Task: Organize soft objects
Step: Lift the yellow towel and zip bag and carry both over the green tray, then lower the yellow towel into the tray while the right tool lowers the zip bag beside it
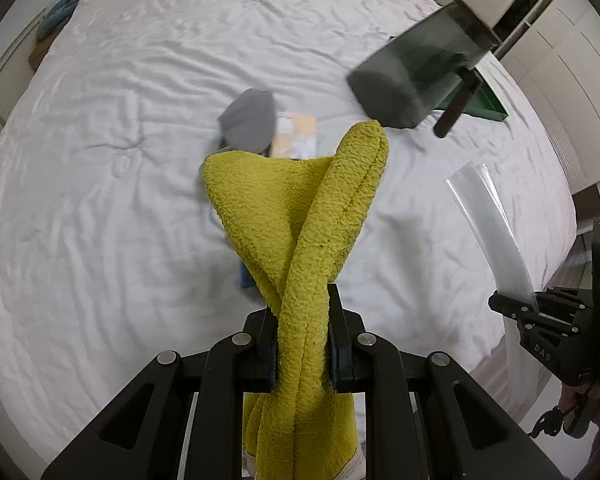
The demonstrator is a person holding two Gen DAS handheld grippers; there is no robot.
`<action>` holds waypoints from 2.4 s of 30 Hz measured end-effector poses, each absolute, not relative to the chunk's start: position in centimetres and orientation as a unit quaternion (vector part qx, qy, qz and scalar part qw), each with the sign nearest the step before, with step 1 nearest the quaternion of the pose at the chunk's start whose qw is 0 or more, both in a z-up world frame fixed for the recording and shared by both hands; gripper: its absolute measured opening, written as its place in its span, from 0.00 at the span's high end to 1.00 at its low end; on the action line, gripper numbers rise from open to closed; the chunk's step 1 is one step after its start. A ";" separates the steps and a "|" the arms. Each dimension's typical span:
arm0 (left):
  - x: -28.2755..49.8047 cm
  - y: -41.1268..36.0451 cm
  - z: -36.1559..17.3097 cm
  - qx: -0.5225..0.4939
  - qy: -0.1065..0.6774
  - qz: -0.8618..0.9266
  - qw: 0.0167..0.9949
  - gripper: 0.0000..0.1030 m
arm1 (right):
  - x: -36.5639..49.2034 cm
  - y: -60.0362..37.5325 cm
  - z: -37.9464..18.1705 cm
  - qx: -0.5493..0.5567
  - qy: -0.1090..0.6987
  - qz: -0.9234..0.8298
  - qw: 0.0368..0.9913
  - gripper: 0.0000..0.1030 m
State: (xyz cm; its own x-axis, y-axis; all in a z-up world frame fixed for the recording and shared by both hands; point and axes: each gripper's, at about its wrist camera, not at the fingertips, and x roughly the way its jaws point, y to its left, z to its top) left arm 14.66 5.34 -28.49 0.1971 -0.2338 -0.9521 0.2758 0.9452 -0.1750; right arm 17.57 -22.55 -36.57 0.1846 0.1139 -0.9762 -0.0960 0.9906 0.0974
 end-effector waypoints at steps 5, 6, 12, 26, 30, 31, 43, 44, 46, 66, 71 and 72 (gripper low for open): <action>14.9 3.3 -28.7 0.017 0.610 -0.164 0.776 0.85 | 17.2 -25.2 -36.7 0.013 0.635 0.066 0.769 0.96; 14.9 2.4 -28.7 0.020 0.609 -0.160 0.776 0.85 | 17.1 -25.9 -36.9 0.012 0.637 0.068 0.768 0.96; 14.1 -3.4 -29.4 0.022 0.628 -0.142 0.765 0.85 | 16.5 -31.2 -38.8 0.020 0.647 0.088 0.757 0.96; 16.1 -26.6 -30.3 0.036 0.631 -0.216 0.744 0.85 | 20.0 -52.4 -38.5 0.029 0.638 0.042 0.769 0.96; 18.7 -32.1 -30.4 0.037 0.616 -0.234 0.751 0.85 | 22.3 -56.7 -38.2 0.036 0.622 0.023 0.782 0.96; 19.7 -33.5 -30.5 0.037 0.611 -0.235 0.755 0.85 | 22.9 -57.5 -38.0 0.036 0.618 0.021 0.785 0.96; 33.3 -39.6 -30.0 0.014 0.539 -0.175 0.823 0.85 | 36.3 -62.1 -34.5 0.019 0.536 0.031 0.844 0.96; 34.3 -39.7 -30.0 0.014 0.535 -0.167 0.828 0.85 | 37.7 -62.0 -34.0 0.015 0.526 0.030 0.850 0.96; 36.9 -39.9 -30.3 0.014 0.523 -0.147 0.839 0.85 | 41.0 -62.1 -33.1 0.015 0.505 0.034 0.862 0.96; 45.7 -38.8 -36.7 -0.005 0.534 -0.058 0.844 0.85 | 54.1 -57.3 -36.8 -0.002 0.491 0.021 0.871 0.96; 46.3 -38.6 -38.0 -0.005 0.544 -0.051 0.838 0.85 | 56.8 -57.5 -38.7 0.007 0.509 0.013 0.861 0.95; 46.5 -38.7 -38.4 -0.001 0.547 -0.048 0.836 0.85 | 57.1 -57.3 -39.0 0.003 0.514 0.014 0.858 0.95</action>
